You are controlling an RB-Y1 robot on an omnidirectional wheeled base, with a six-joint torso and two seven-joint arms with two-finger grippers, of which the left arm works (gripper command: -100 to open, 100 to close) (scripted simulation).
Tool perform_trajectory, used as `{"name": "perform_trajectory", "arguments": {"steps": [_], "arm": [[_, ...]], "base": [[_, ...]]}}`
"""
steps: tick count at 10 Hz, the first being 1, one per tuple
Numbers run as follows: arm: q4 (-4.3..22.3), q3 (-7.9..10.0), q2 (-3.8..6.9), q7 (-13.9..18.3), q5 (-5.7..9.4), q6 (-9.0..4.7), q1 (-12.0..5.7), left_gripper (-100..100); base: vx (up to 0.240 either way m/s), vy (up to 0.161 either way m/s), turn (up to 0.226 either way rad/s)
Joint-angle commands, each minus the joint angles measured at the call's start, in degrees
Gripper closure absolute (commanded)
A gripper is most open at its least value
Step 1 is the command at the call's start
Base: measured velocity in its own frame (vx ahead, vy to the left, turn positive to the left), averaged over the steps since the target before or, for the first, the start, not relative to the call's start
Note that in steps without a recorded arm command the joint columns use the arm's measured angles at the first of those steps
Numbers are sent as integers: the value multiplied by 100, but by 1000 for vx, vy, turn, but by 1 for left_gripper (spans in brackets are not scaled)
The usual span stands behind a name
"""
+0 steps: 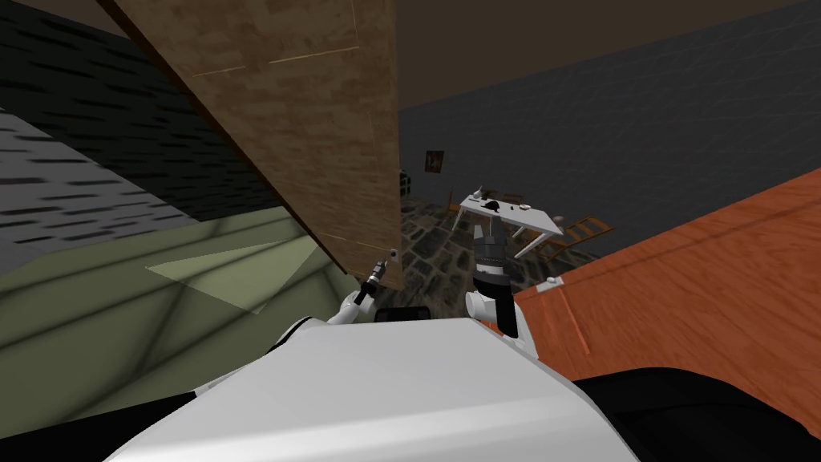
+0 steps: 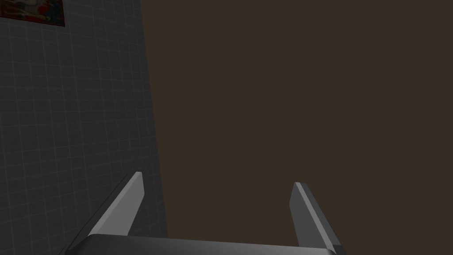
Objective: Push the door open
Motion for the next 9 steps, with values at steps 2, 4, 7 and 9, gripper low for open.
{"name": "perform_trajectory", "arguments": {"steps": [2, 4, 7, 9], "arm": [[-35, -10, -23, 43, 4, 44, -12, -100], [-48, -16, -65, 76, 7, 70, -29, -100], [-105, 4, -31, 33, 16, 86, 17, -100], [-102, 28, -30, 2, 30, 73, 24, -100]], "base": [[-196, 21, 41], [-235, 5, 39], [30, -35, -18], [205, -58, -22]]}}
